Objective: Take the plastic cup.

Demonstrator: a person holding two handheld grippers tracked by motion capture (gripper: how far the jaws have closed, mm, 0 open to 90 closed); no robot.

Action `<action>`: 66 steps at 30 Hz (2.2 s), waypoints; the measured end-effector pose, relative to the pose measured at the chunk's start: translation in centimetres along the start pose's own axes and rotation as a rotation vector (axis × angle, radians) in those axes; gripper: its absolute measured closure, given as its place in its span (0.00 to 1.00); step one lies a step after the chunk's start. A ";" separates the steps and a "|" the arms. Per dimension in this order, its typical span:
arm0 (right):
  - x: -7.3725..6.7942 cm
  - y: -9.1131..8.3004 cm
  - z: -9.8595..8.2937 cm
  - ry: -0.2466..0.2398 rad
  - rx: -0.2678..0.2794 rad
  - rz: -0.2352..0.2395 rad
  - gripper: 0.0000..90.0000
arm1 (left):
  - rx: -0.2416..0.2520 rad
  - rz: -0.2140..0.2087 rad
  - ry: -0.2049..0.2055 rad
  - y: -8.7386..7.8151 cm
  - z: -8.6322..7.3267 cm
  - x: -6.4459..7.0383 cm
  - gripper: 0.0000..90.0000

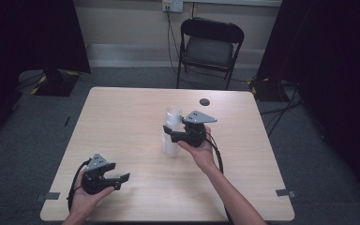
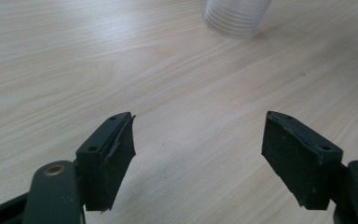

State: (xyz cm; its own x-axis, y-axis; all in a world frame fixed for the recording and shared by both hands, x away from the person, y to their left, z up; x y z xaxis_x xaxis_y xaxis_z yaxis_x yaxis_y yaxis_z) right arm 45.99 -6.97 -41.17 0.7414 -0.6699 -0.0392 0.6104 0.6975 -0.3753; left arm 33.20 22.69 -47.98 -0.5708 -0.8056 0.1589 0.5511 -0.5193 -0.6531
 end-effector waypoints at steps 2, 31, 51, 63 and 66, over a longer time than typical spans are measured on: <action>0.0 0.0 0.1 -0.002 0.003 0.001 0.36 | 0.000 0.000 0.000 0.0 0.0 0.0 0.28; -0.1 -0.7 2.4 0.004 0.095 0.003 0.38 | -0.006 0.000 0.024 0.5 0.4 0.2 0.30; 0.3 -2.3 4.0 0.053 0.154 0.008 0.40 | 0.030 0.048 0.039 0.5 0.9 0.3 0.33; 0.0 -4.4 4.3 0.082 0.184 0.013 0.40 | 0.026 -0.001 0.052 0.7 1.1 0.6 0.38; 0.0 -4.9 4.4 0.090 0.183 0.014 0.40 | 0.023 -0.013 0.051 0.7 1.1 0.7 0.39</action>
State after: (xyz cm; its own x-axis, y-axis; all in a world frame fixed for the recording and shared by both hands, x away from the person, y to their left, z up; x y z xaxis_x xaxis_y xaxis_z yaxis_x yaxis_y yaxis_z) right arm 44.22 -9.22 -35.26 0.7274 -0.6741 -0.1287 0.6467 0.7360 -0.2002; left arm 33.87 21.48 -47.52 -0.6084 -0.7831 0.1287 0.5571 -0.5369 -0.6336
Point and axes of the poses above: each handheld gripper's, and its own axes: y roughly forward along the jaws, z roughly out of its top, x roughly to its right, the point moved 2 cm from there along y, roughly forward along the jaws, and after that the axes turned 4 degrees about -x, right-handed, at the moved point
